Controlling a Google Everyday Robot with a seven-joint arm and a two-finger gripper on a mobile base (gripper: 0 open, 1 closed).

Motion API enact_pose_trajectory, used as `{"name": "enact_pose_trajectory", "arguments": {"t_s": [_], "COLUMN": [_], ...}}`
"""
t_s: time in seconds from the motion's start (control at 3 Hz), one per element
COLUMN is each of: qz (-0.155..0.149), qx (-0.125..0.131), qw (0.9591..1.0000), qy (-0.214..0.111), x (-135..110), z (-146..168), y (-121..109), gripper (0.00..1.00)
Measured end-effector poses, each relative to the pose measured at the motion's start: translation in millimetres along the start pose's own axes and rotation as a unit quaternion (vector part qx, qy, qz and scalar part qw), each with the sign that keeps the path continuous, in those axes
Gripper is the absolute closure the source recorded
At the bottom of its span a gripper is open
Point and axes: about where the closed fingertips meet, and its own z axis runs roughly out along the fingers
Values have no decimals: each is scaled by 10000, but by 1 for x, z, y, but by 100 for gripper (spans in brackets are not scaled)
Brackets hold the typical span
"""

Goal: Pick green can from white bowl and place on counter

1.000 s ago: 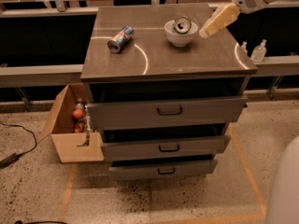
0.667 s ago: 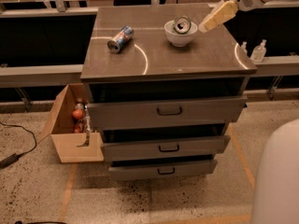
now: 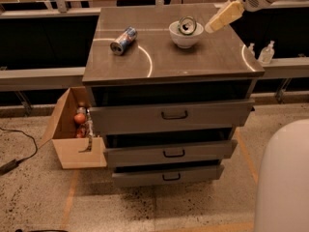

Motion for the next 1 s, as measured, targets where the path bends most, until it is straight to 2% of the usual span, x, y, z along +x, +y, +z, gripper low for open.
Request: {"name": "enact_pose_trajectory", "arguments": {"t_s": [0.33,0.67,1.0], "qz": [54,145,248], "qx": [82,167,105], "qw": [9998,9997,9980], "qy": [165,-37,-580], "x": [20,39,44], "z": [11,30,55], "y": [1,2,11], "gripper": [0,0,0]}}
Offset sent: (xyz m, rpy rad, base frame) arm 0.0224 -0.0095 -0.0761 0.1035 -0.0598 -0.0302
